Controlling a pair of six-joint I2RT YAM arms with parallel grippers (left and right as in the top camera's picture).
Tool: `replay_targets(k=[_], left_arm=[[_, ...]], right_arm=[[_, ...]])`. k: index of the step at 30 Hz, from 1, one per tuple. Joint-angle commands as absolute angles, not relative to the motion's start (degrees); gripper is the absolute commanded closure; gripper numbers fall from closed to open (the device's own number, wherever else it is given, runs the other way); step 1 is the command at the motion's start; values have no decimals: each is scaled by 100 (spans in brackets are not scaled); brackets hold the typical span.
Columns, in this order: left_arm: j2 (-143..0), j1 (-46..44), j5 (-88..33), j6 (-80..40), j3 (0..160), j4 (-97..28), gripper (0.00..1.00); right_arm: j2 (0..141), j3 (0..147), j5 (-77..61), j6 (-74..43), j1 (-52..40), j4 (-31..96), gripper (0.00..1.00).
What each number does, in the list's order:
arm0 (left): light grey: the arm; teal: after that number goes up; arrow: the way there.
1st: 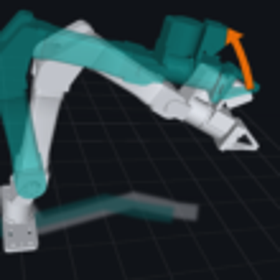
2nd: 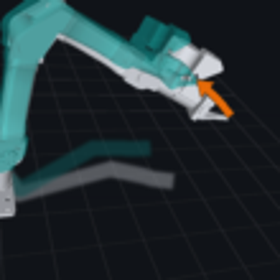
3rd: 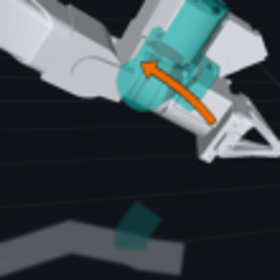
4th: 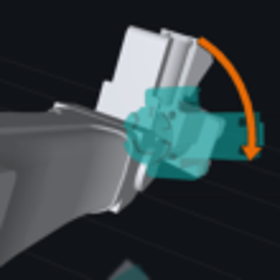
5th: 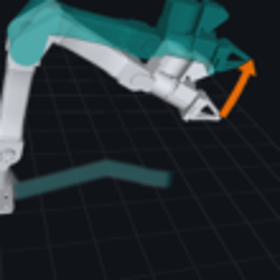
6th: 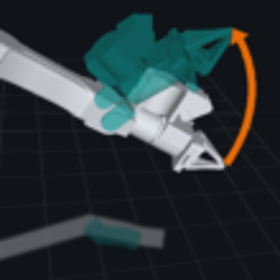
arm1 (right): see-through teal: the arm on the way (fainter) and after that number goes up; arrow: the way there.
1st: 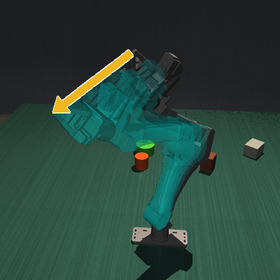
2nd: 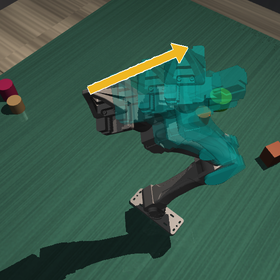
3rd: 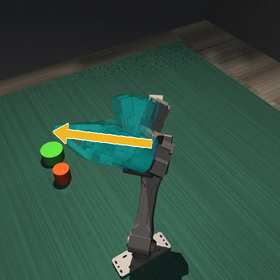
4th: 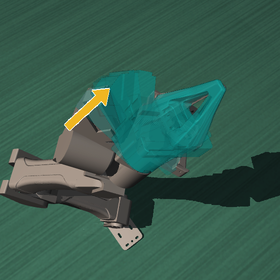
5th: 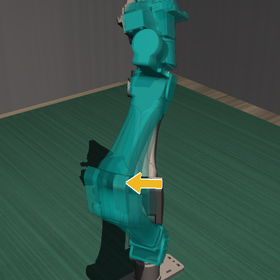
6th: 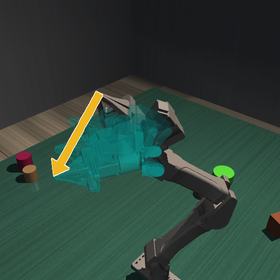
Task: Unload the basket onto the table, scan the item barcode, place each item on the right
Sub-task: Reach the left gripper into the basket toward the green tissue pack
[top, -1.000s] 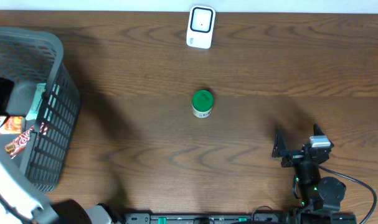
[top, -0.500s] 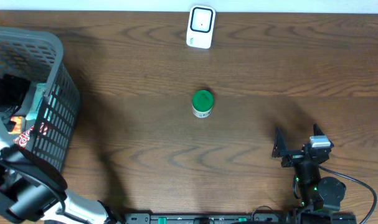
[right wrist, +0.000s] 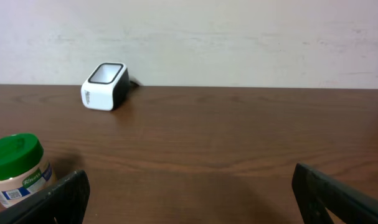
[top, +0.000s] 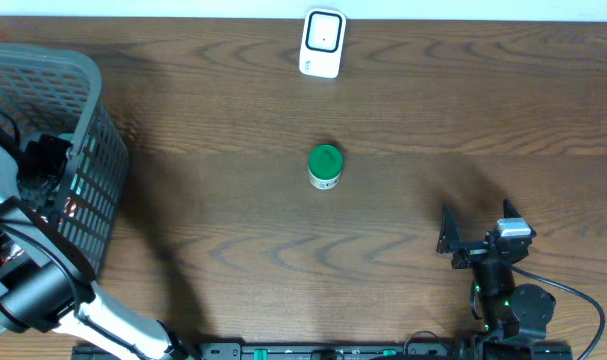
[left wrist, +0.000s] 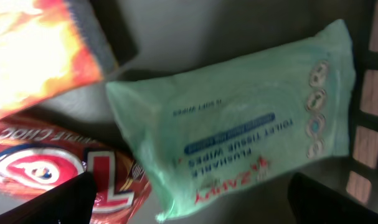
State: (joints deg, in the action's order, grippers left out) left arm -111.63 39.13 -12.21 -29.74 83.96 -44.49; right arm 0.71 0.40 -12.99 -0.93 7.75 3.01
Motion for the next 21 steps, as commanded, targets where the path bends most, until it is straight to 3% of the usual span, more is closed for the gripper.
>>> replay_targets(k=[1, 10, 15, 21], left_arm=[[-11518, 3931, -1334, -2897, 8368, -4294, 2], [-11747, 3931, -1354, -2897, 8368, -4097, 1], [-11747, 3931, -1441, -2897, 8368, -4014, 28], [-11743, 3931, -1988, -2921, 8385, -3730, 28]], right_arm=[[49, 32, -1249, -167, 714, 325, 1], [49, 32, -1249, -167, 714, 325, 1], [49, 32, -1249, -167, 714, 325, 1], [49, 32, -1249, -167, 714, 325, 1]])
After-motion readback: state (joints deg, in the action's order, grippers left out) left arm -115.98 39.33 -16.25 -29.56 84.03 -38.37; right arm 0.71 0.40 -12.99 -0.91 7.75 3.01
